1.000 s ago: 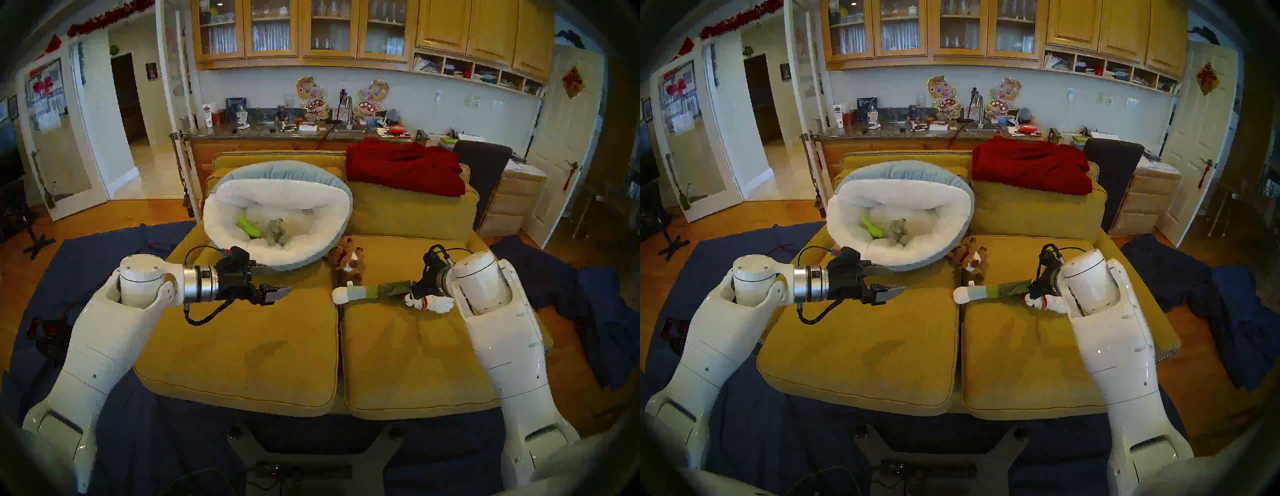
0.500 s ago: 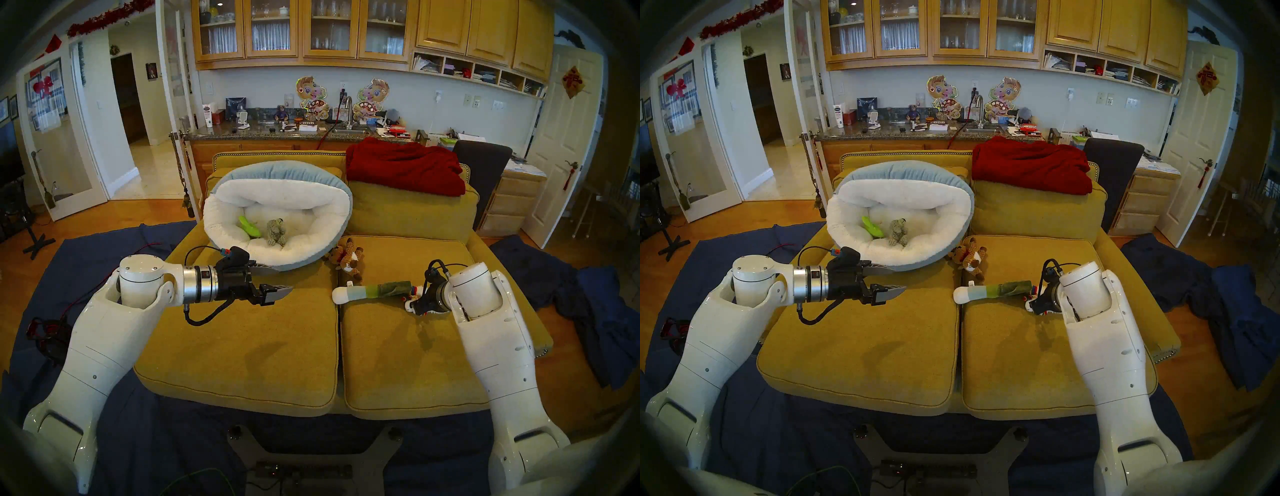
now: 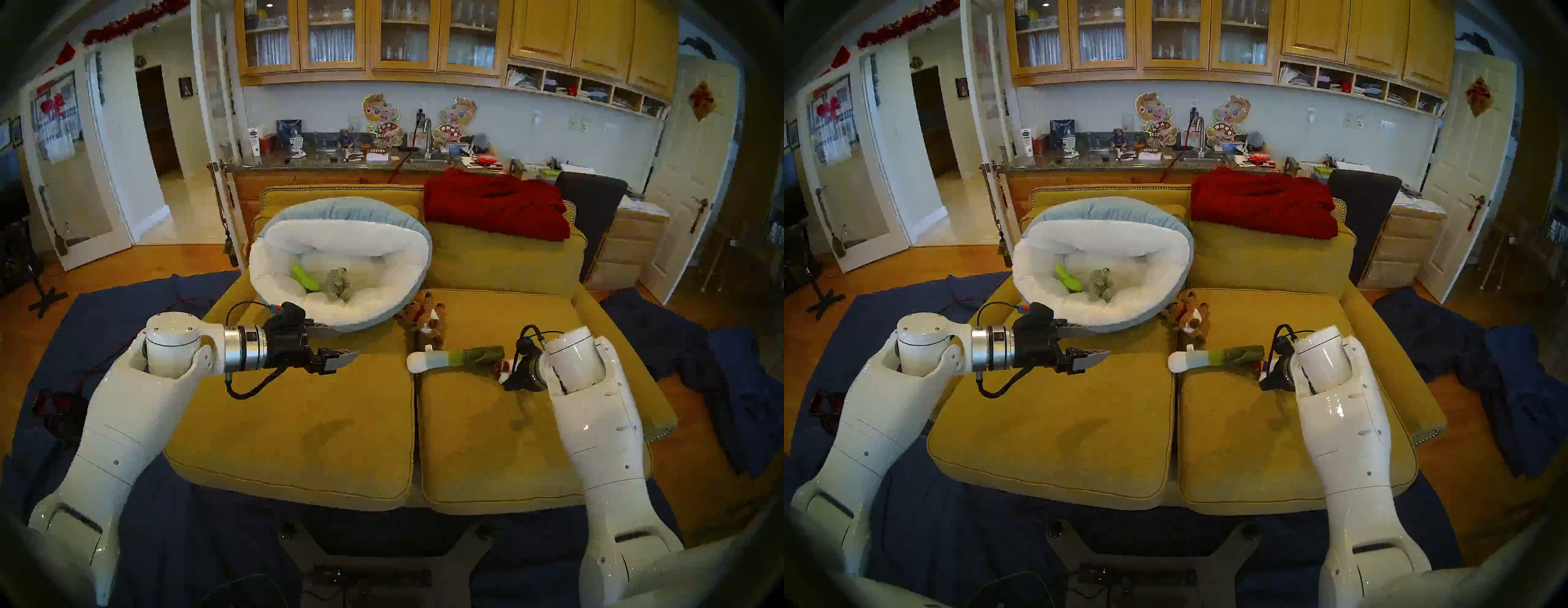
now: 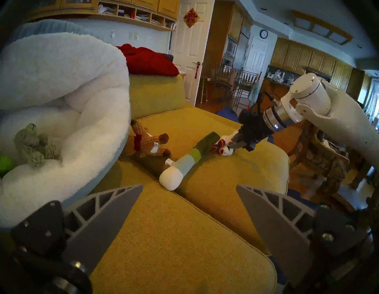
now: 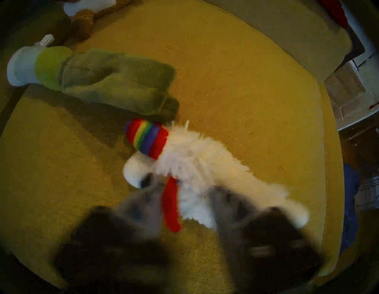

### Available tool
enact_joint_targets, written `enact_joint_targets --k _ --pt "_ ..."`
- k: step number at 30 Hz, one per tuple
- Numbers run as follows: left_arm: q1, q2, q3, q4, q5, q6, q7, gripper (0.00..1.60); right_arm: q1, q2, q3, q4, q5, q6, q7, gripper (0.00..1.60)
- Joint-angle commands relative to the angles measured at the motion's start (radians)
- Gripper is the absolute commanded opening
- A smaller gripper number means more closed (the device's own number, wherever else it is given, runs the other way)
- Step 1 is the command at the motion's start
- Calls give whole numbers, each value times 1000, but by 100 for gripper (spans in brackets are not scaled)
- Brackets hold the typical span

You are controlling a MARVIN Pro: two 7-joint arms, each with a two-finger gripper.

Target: Put toys into dog bed

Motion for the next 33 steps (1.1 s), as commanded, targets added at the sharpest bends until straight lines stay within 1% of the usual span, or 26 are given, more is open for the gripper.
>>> enact_joint_targets --k 1,3,5,6,9,10,20,21,24,26,27,30,31,32,33 --pt "-25 2 -18 -21 -10 1 -2 160 -47 -12 -9 -91 -53 -1 38 0" --pt "-25 2 -18 -21 -9 0 -2 160 -66 -5 -21 -138 -67 -1 51 0" --pt "-25 2 -18 -21 -9 0 -2 160 -57 5 -32 -146 -75 -1 60 0" --pt "-25 2 -18 -20 -8 -1 -2 160 -63 9 -30 -175 -76 -1 61 0" --pt "-25 2 -18 -19 -7 -2 -2 160 -53 23 -25 -211 -83 -1 62 0" --pt "-25 2 -17 -19 -7 -2 -2 160 -38 28 -22 -207 -85 -1 59 0" --pt "-24 1 -15 -16 -4 -4 -2 160 23 55 1 -323 -96 -3 72 0" --pt "-24 1 -15 -16 -3 -4 -2 160 34 56 0 -320 -95 -5 74 0" --pt "-23 1 -15 -15 -3 -4 -2 160 40 52 -7 -374 -87 -11 88 0" --pt "-23 1 -15 -15 -3 -4 -2 160 57 44 -18 -376 -75 -18 100 0" --pt "-23 1 -15 -15 -3 -4 -2 160 54 40 -23 -400 -71 -17 109 0" --pt "-22 0 -15 -15 -2 -5 -2 160 67 22 -44 -426 -46 -24 146 0" --pt "-22 0 -15 -15 -2 -5 -3 160 65 19 -50 -450 -37 -24 160 0" --pt "-22 0 -15 -14 -2 -5 -2 160 73 13 -59 -441 -26 -29 172 0" --pt "-22 0 -15 -14 -2 -5 -3 160 68 9 -66 -466 -16 -28 184 0"
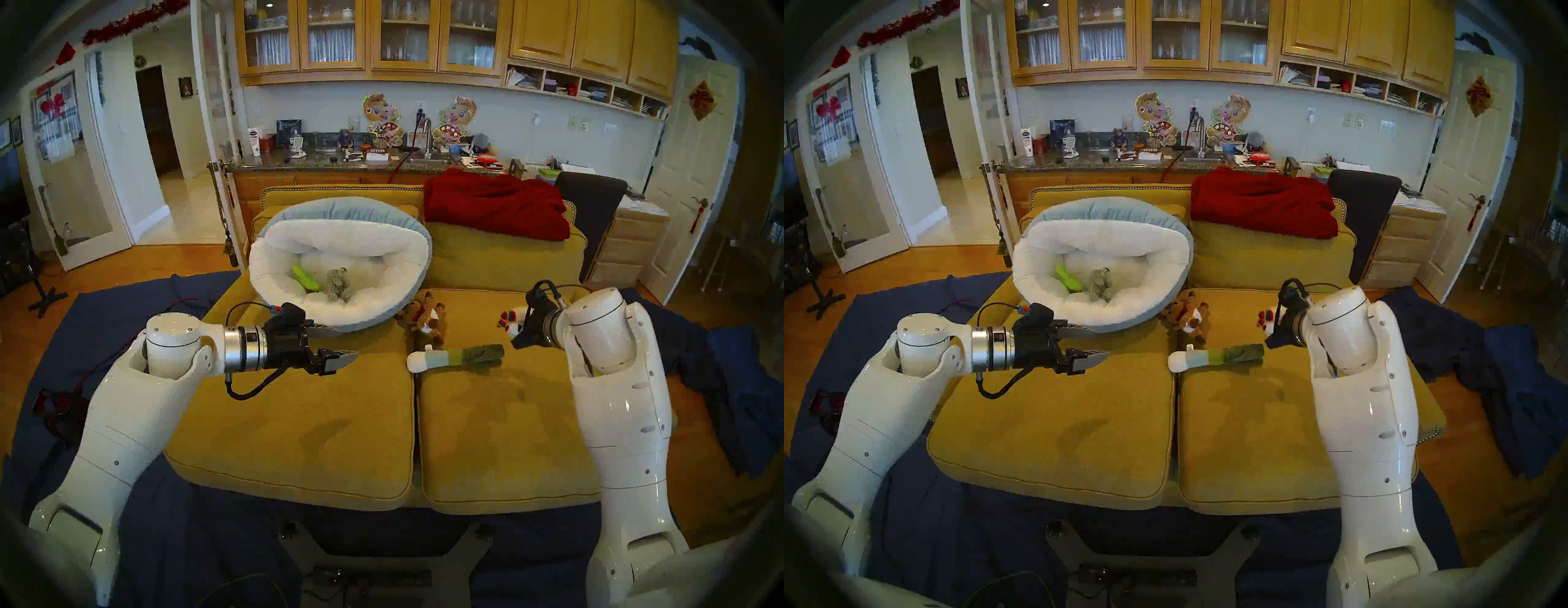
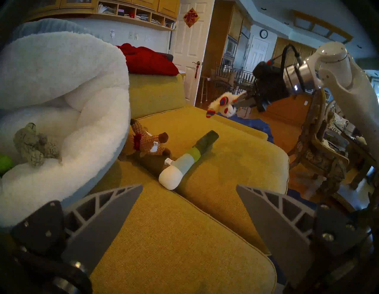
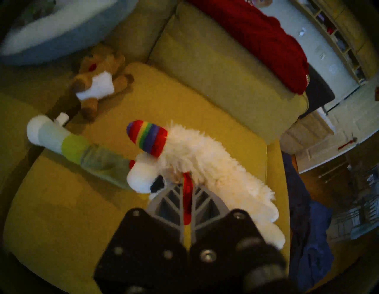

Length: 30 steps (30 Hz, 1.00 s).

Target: Put toys into dog bed

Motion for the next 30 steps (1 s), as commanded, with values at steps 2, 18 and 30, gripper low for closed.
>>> enact_joint_targets --k 2,18,30 --pt "-24 2 -14 -16 -5 -4 0 160 54 -38 -56 -141 77 -21 78 0" --pt "-24 1 -16 -17 -3 -4 -1 160 -38 -10 -188 -328 259 -48 146 0" --pt "-44 -32 -14 -18 -26 15 -6 160 -143 68 -177 -484 377 -27 153 0"
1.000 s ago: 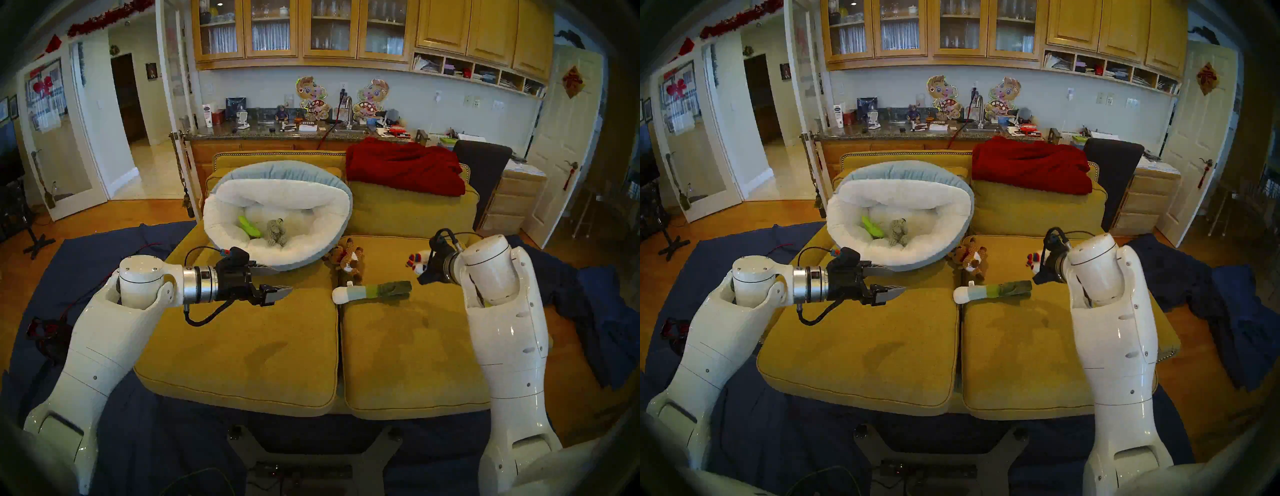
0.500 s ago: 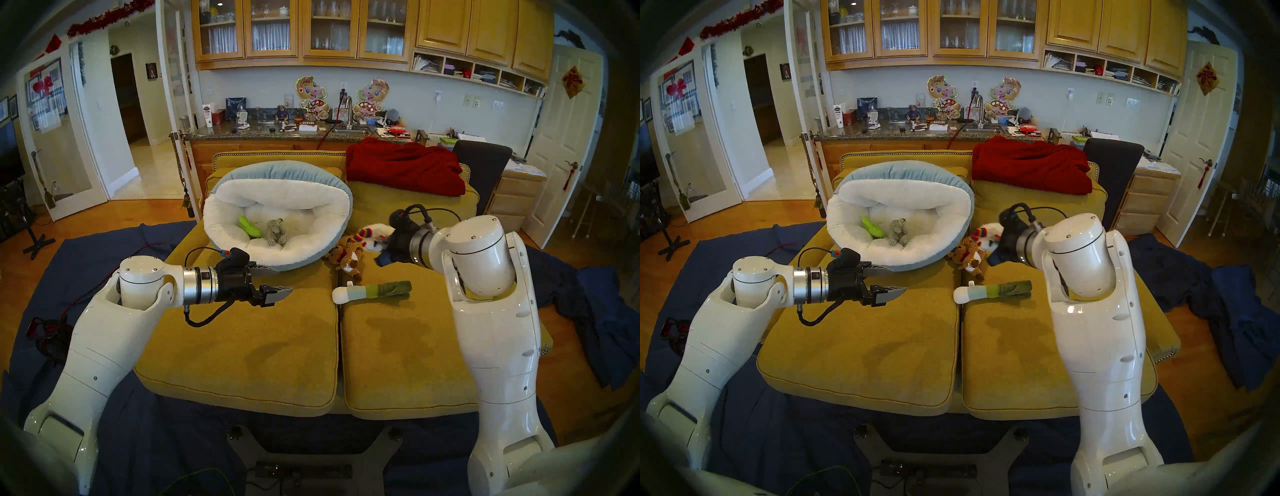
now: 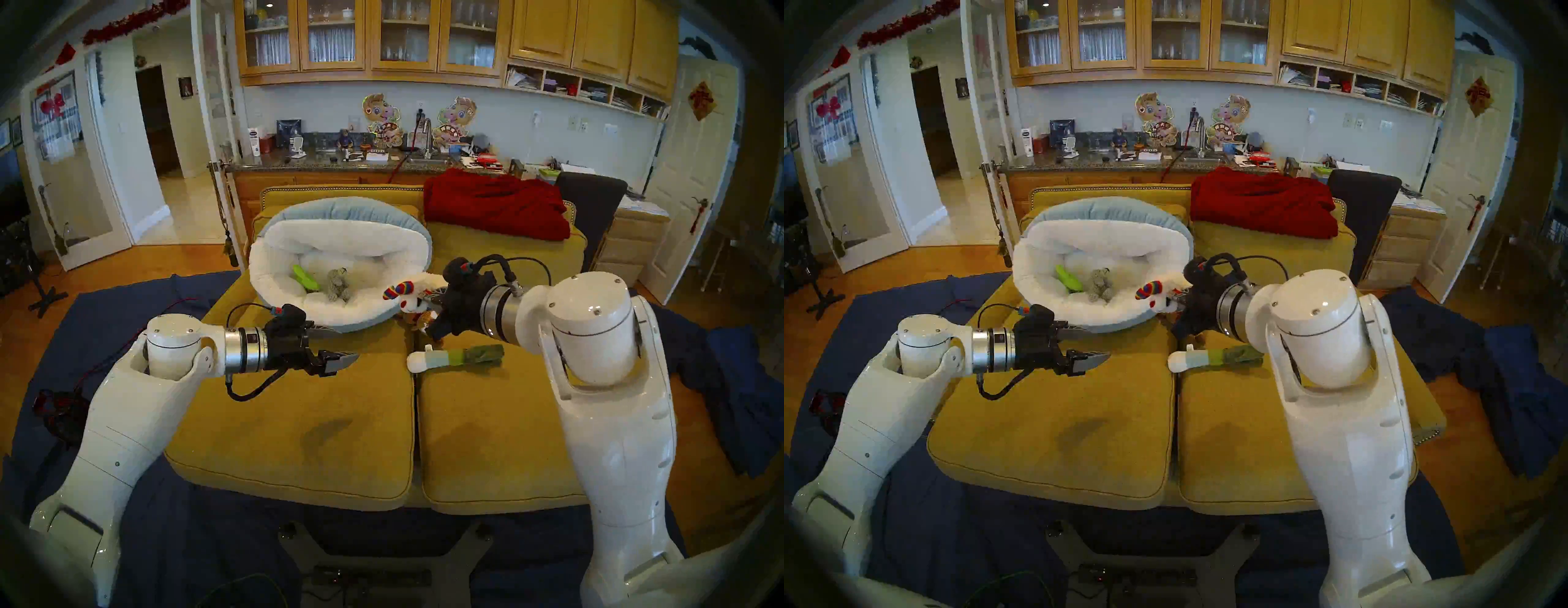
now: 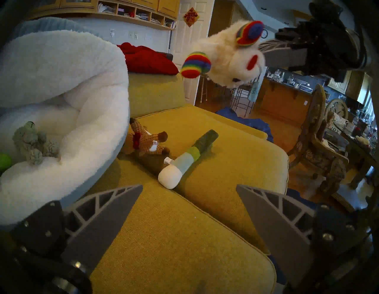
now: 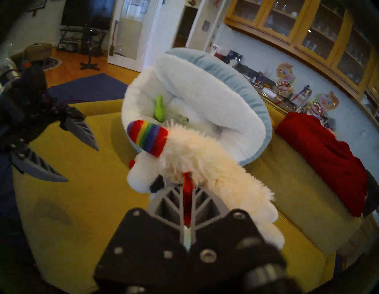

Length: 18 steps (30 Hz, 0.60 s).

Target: Put toys into dog bed

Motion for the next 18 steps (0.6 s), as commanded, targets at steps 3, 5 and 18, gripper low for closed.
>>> enact_joint_targets --k 3,5,18 --pt "-50 -32 -16 -21 -42 24 -12 160 -63 64 18 -136 82 16 101 0" --pt "-55 -41 -19 -26 -56 37 -19 160 -80 80 22 -151 104 22 97 0" --pt "-34 -22 -33 -93 -106 124 -95 160 -144 181 47 -180 249 49 49 0"
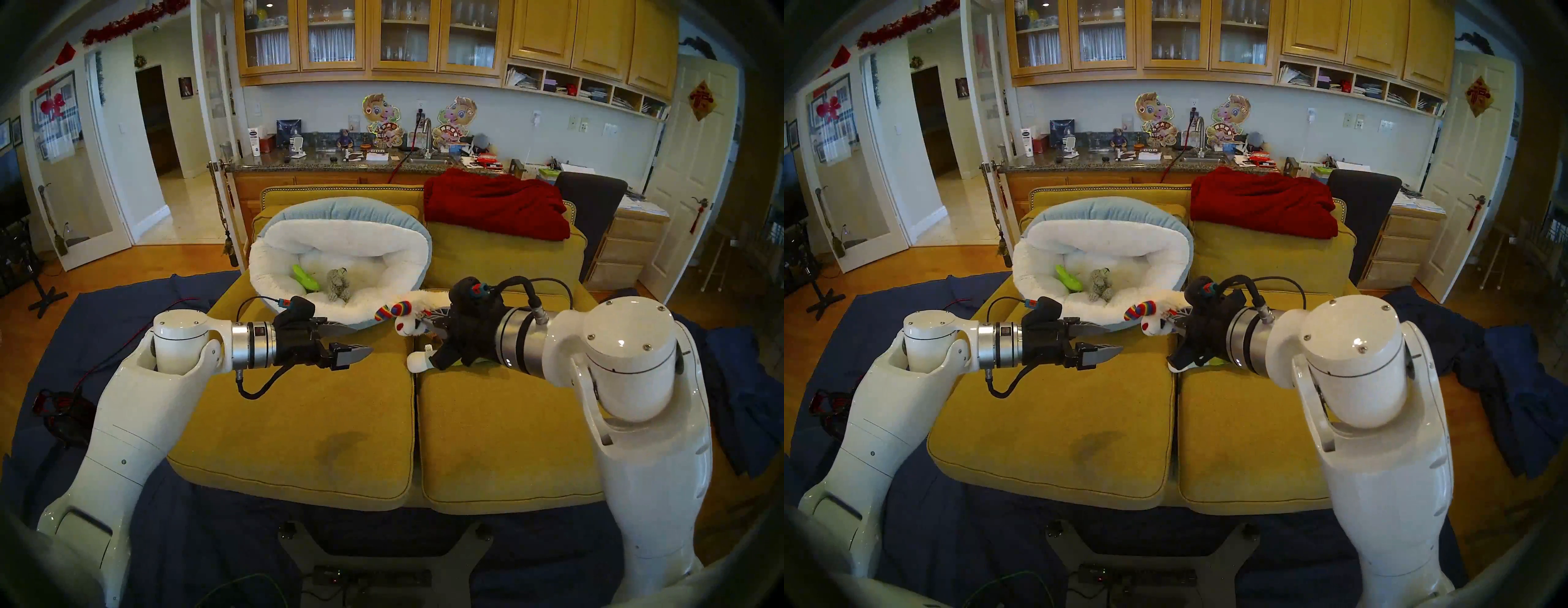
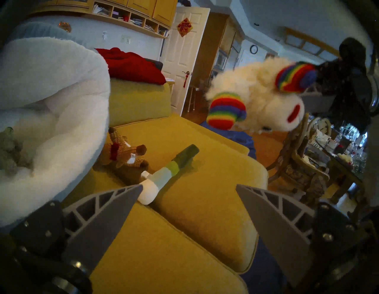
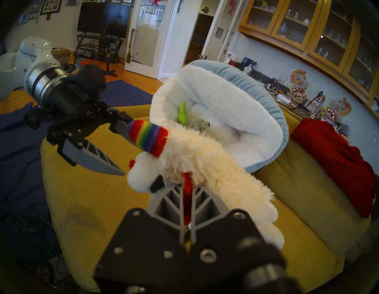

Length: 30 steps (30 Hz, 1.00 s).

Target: Put toys into dog bed

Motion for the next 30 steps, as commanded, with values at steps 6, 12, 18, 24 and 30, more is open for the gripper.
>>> enact_joint_targets --k 6,12,18,24,30 --pt "10 43 -20 -76 -6 -14 -55 160 -21 107 18 -37 151 -2 84 0" --pt "32 63 -16 -98 26 -77 -62 160 -19 146 35 -37 209 -2 97 0" --pt "48 66 -19 -111 43 -124 -74 160 -16 183 45 -37 271 -2 92 0" --pt "46 58 -24 -120 31 -120 -95 160 -11 213 46 -37 323 -2 83 0" --pt "42 53 -25 -131 15 -105 -110 160 -6 241 48 -37 366 -2 71 0"
